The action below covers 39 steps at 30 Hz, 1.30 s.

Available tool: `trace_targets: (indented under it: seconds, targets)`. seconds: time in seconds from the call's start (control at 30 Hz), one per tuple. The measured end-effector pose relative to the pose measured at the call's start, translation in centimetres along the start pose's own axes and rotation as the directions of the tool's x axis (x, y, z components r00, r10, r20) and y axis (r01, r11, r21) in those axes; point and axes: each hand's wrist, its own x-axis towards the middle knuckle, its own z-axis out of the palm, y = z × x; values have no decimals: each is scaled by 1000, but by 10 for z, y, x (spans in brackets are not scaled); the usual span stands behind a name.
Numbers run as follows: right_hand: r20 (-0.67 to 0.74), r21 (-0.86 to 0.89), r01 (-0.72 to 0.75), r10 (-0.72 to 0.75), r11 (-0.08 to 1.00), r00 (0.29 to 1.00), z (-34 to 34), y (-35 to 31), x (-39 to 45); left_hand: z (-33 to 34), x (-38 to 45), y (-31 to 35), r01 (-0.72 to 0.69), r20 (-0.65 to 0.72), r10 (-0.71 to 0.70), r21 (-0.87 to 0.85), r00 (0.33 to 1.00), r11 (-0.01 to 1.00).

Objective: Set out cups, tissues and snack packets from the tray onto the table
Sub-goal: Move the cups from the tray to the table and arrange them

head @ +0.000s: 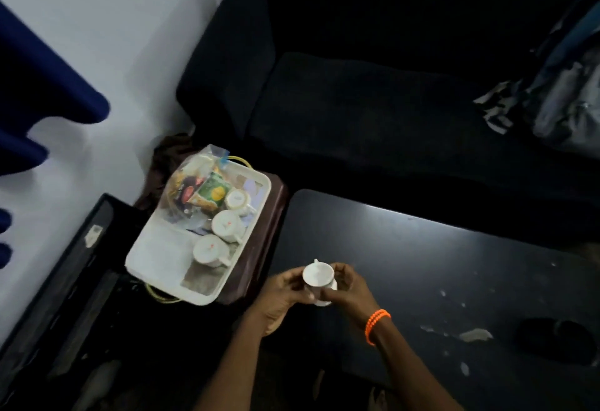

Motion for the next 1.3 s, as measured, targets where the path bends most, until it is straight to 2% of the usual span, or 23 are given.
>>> trace_targets:
  seconds: [0.13,0.3,0.5,0.67,0.8,0.97,1.03,1.07,1.13,1.23,1.27,1.3]
  targets:
    - [-154,-37,8,-14,999,988,-68,23,-14,70,29,-27,11,44,-21,210,999,978]
    - [-365,-107,-1,-38,994,930,-127,51,-38,133,60,-61,-44,151,-13,369,988,928]
    - [-602,-97,-4,-56,995,796,-174,78,-48,195,97,-91,-121,273,-32,526,962,842]
    - [-686,-46,-49,4,998,727,-201,92,-44,230,122,-107,-144,336,-83,597,938,790]
    - [-713,-21,-92,50,996,700,-217,102,-36,245,137,-115,-183,370,-104,662,923,727]
    - [-723,-46,-142,65,989,688,-221,109,-28,245,149,-117,-185,393,-130,667,910,721]
    - [-736,-6,-183,120,983,666,-218,111,-27,241,147,-116,-177,398,-144,665,906,726]
    - [-748,41,-205,166,978,642,-210,110,-26,234,145,-114,-171,388,-138,660,911,731]
    - [-786,200,-247,305,948,538,-199,111,-27,224,138,-112,-151,351,-125,660,928,736]
    - [-779,402,-314,501,860,377,-158,107,-23,187,125,-98,-123,167,18,641,986,757]
    - [-757,437,-323,537,840,373,-141,104,-19,170,119,-89,-122,83,90,626,992,770]
    - [-725,445,-336,554,830,410,-121,99,-12,150,113,-79,-128,-1,163,614,987,779]
